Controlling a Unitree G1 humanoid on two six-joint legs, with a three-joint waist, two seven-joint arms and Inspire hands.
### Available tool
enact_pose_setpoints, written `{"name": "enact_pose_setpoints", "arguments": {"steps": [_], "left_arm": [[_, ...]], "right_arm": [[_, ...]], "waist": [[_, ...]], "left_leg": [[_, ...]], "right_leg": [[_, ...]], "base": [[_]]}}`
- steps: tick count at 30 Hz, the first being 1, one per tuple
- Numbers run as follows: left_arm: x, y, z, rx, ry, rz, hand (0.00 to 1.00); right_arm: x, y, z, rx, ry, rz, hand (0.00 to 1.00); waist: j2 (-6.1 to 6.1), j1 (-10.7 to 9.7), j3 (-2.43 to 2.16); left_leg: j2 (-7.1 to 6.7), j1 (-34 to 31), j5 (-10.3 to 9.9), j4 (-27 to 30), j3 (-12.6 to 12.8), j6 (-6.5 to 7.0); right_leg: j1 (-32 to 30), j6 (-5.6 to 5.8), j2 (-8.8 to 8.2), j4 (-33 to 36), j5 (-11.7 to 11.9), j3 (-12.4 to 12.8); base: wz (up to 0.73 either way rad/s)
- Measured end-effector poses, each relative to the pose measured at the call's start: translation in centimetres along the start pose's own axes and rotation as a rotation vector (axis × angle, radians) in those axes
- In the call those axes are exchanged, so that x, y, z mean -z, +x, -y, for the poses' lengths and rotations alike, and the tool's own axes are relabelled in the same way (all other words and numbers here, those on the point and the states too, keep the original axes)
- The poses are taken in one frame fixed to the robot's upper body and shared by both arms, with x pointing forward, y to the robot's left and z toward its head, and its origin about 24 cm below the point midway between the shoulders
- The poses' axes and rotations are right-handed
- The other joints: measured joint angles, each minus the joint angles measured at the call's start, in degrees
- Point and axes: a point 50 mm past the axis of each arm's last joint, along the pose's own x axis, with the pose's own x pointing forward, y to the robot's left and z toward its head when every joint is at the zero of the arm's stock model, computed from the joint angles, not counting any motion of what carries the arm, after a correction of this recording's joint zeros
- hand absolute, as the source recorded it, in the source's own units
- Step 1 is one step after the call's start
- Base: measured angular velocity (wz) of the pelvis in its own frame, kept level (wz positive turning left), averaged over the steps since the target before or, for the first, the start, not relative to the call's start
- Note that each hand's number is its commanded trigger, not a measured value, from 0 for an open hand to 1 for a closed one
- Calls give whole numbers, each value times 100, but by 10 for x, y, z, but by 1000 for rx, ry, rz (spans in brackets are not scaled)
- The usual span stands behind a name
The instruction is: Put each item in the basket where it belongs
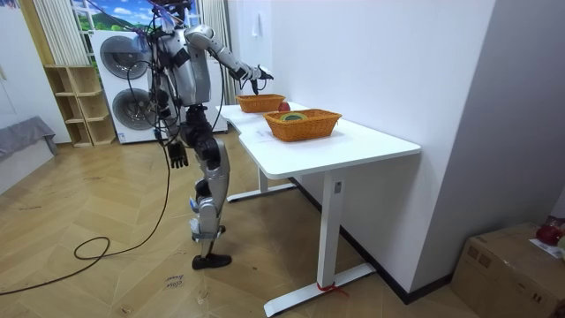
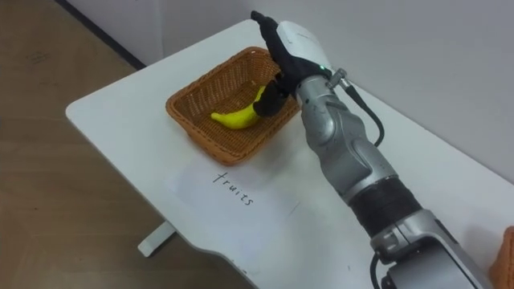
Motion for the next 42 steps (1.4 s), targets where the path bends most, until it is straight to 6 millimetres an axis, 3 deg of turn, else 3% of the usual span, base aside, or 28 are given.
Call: {"name": "enact_pose_setpoints", "arguments": {"steps": [8, 11, 17, 20, 23, 28, 42], "left_arm": [[2, 1, -6, -14, 4, 5, 0], [3, 0, -5, -14, 7, 10, 0], [15, -2, -2, -3, 12, -19, 0], [19, -3, -1, -1, 13, -32, 0], [22, -4, 3, 5, 20, -43, 0], [23, -6, 9, 1, 11, -40, 0], [24, -9, 16, 17, 12, -35, 0]], "right_arm": [[-2, 0, 0, -7, 92, 18, 0], [-2, 0, 4, 3, 119, 32, 0], [4, 0, 19, 102, 279, 8, 0], [6, 0, 23, 148, 313, 2, 0], [8, 0, 30, 200, 387, -8, 0], [14, -1, 36, 253, 516, -33, 0], [33, -8, 53, 399, 669, -107, 0]], "waist": [[28, -97, 29], [40, -229, 35], [201, -389, 44], [312, -458, -8], [421, -491, -17], [567, -535, -75], [789, -960, -86]], "left_leg": [[7, 83, -1, 2, 47, 1], [2, 79, -1, 23, 57, 1], [-2, 167, 2, 37, 100, 7], [-2, 176, -1, 37, 107, 9], [0, 186, 1, 35, 124, 10], [5, 219, 17, 28, 204, 28], [10, 294, 12, 35, 268, 38]], "right_leg": [[72, 2, 0, -2, -2, 99], [70, 2, -2, -3, -1, 120], [150, 2, -15, -1, -1, 97], [162, 3, -17, -1, -1, 101], [162, 3, -19, -1, -1, 113], [168, 3, -33, 7, -1, 166], [249, 11, -38, 17, 4, 239]], "base": [[-3], [-5], [-2], [0], [-1], [-6], [-2]]}}
